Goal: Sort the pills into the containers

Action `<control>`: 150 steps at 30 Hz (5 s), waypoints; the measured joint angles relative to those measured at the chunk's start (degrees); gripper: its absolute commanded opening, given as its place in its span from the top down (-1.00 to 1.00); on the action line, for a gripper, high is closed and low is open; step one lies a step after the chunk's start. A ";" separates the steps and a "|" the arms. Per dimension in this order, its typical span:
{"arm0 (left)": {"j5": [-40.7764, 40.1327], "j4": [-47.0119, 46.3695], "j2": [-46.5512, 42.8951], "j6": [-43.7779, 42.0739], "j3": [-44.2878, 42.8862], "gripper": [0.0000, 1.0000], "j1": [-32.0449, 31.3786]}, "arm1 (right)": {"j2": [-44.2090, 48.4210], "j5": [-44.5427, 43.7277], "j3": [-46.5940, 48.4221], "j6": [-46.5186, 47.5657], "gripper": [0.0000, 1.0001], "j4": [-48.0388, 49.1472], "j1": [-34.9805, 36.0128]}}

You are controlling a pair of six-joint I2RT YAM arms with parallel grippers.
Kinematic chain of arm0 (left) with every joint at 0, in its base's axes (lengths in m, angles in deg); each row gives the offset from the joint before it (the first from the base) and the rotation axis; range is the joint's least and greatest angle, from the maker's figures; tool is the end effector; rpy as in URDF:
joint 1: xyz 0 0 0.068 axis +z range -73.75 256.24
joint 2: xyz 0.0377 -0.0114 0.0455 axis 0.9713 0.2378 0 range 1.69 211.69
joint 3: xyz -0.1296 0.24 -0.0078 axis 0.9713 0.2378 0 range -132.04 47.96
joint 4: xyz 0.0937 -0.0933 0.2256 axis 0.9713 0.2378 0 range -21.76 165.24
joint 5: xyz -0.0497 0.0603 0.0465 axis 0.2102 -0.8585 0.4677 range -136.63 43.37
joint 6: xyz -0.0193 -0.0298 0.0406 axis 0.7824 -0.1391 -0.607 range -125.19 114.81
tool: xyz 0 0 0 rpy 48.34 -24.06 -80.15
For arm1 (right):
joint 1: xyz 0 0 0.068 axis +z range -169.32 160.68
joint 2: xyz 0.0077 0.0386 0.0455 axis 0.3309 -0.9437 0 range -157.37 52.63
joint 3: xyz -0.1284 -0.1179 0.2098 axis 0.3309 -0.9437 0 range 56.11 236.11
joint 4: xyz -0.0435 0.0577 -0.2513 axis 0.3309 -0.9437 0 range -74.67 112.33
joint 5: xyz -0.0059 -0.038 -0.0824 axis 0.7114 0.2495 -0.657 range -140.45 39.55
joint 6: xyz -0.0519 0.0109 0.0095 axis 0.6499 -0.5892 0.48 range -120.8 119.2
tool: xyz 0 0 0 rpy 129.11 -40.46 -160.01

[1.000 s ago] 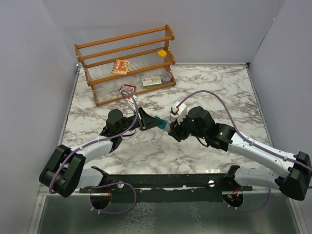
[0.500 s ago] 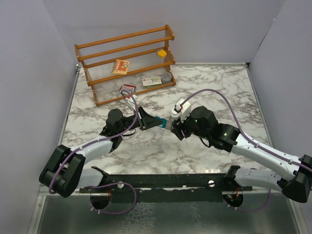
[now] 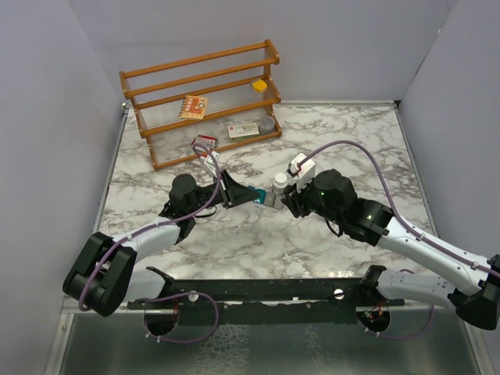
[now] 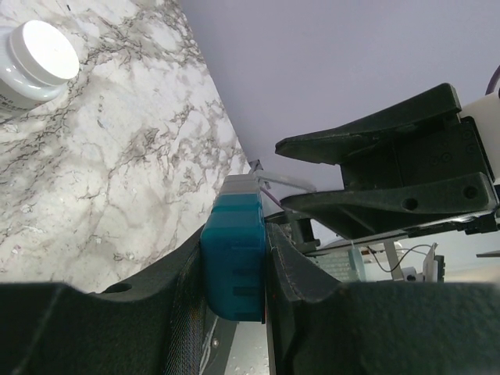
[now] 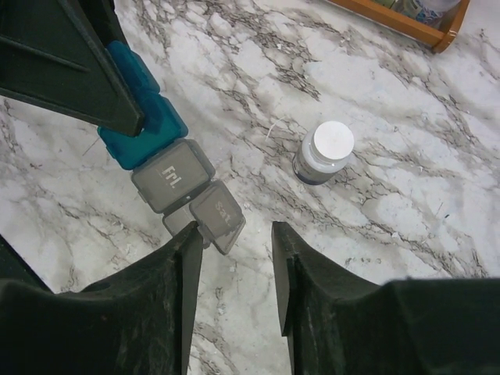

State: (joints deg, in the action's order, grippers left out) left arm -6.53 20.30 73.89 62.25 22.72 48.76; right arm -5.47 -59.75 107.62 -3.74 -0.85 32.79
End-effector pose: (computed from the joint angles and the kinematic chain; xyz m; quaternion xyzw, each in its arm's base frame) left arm 0.2127 -0.1365 0.2285 0.0047 0.7025 -0.6561 0.2758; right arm 0.1431 0.1746 0.3148 -0.3217 0.8009 0.1690 0.4758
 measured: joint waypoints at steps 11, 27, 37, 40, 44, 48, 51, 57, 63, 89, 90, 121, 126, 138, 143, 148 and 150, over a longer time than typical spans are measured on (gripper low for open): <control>0.50 0.00 -0.28 0.37 0.00 1.00 0.11 | -0.35 -0.52 -0.20 -0.44 0.44 0.76 0.00; 1.53 -0.42 -1.57 1.44 0.07 1.00 0.11 | -0.31 1.64 -2.45 -1.73 0.65 8.15 0.00; 1.62 -0.90 -1.53 2.38 0.20 0.95 0.33 | -0.28 2.34 -2.97 -1.86 0.98 8.41 0.00; 1.66 -0.96 -1.51 2.56 0.22 0.79 0.44 | -0.15 2.75 -3.28 -2.03 0.99 8.72 0.00; 1.68 -1.90 -1.51 2.75 0.33 0.62 0.44 | 0.57 3.23 -3.37 -2.86 0.99 8.76 0.00; 1.68 -3.39 -1.70 2.75 0.68 0.43 0.42 | 1.75 4.20 -3.43 -3.91 0.99 8.66 0.00; 1.68 -4.57 -1.70 2.75 0.72 0.17 0.42 | 3.08 5.05 -3.80 -4.74 0.99 8.61 0.00; 1.49 -5.16 -0.76 2.86 0.92 -0.33 0.83 | 5.31 6.01 -4.17 -6.73 0.99 9.46 0.00; 1.05 -4.94 -0.39 2.58 1.05 -0.98 2.43 | 5.25 5.99 -4.17 -7.89 0.98 9.55 0.00; -11.30 22.27 -27.82 -16.15 6.49 -0.98 7.17 | -19.93 12.44 -3.72 -10.43 0.99 13.94 -4.15; -11.47 22.82 -27.87 -16.44 6.49 -0.98 7.17 | -20.26 14.32 -3.80 -10.56 0.99 14.88 -5.49; -12.79 23.39 -26.93 -17.49 6.51 -0.98 7.19 | -32.06 39.36 -10.82 -15.47 0.99 31.04 -17.20; -12.79 23.39 -26.93 -17.49 6.51 -0.98 7.19 | -35.01 38.29 -10.82 -15.45 0.83 32.11 -17.20; -12.79 23.39 -26.93 -17.49 6.51 -0.98 7.19 | -34.49 33.62 -10.38 -14.49 -0.02 31.85 -17.20; -12.79 23.39 -26.93 -17.49 6.51 -0.98 7.17 | -30.47 32.76 -9.90 -14.29 -0.02 30.36 -17.20; -12.79 23.39 -26.93 -17.49 6.51 -0.98 7.17 | -24.94 31.36 -6.43 -13.25 -0.02 27.08 -17.20; -12.79 23.39 -26.93 -17.49 6.51 -0.98 7.17 | -22.43 30.29 -5.05 -12.72 -0.02 26.16 -17.20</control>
State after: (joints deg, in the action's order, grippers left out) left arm -19.32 43.68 46.97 44.76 29.24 55.93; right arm -27.90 -29.46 102.57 -16.46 25.31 15.59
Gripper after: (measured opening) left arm 0.991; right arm 0.510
